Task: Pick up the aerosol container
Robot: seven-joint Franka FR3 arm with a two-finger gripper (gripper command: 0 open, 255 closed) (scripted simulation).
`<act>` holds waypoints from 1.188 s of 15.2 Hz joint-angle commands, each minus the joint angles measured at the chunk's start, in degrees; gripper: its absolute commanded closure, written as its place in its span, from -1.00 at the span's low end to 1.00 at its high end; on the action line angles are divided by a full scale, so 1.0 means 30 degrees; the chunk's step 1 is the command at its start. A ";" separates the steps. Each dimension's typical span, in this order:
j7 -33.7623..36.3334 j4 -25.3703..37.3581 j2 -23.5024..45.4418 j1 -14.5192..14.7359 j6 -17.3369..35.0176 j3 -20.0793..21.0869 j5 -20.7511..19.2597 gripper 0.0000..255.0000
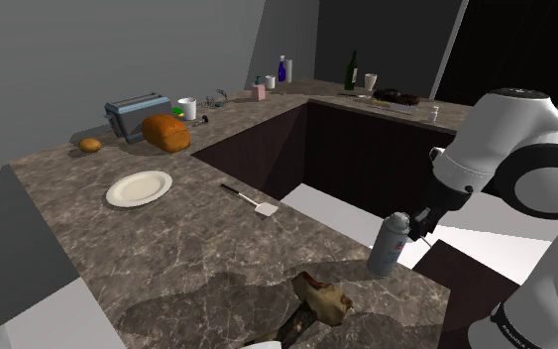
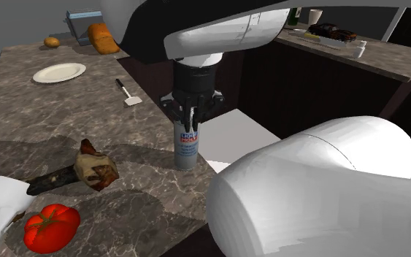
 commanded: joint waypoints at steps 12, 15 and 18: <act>0.0030 0.2653 -0.0291 -0.0414 -0.2945 -0.0486 -0.0589 1.00; 0.0052 0.3444 -0.0225 -0.0497 -0.3667 -0.0596 -0.0717 1.00; 0.0062 0.3753 -0.0187 -0.0526 -0.3937 -0.0637 -0.0765 1.00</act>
